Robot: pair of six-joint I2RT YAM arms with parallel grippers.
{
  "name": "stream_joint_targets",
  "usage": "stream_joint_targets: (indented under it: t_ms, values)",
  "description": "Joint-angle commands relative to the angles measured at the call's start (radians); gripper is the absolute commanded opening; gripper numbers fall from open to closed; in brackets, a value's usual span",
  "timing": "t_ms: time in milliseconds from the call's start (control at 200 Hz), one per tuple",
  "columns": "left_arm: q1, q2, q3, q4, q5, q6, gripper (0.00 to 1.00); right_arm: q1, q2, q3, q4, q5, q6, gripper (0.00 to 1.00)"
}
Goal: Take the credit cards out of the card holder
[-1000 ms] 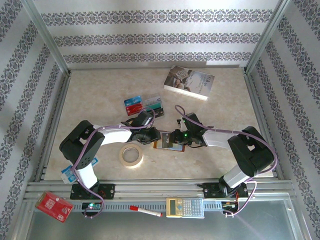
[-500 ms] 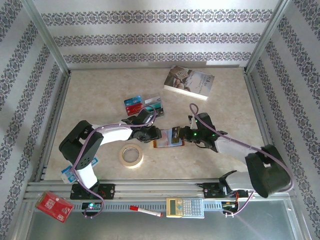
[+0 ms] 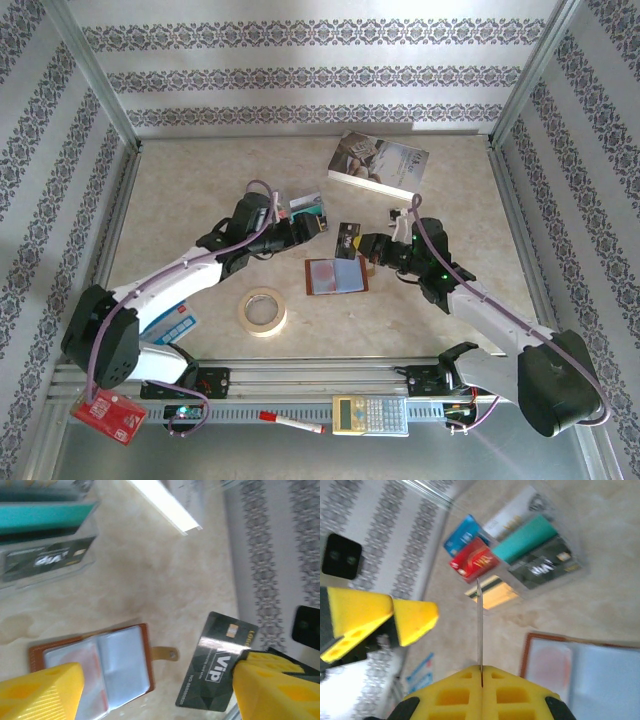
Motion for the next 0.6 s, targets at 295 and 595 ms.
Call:
stream_joint_targets:
  t_ms: [295,595]
  values:
    - [0.004,0.053,-0.035,0.518,0.267,-0.206,0.75,-0.012,0.061,0.055,0.422,-0.157,0.335,0.0]
    - [0.004,0.037,-0.037,0.597,0.289,-0.225,0.44,-0.011,0.073,0.066,0.495,-0.162,0.416,0.0]
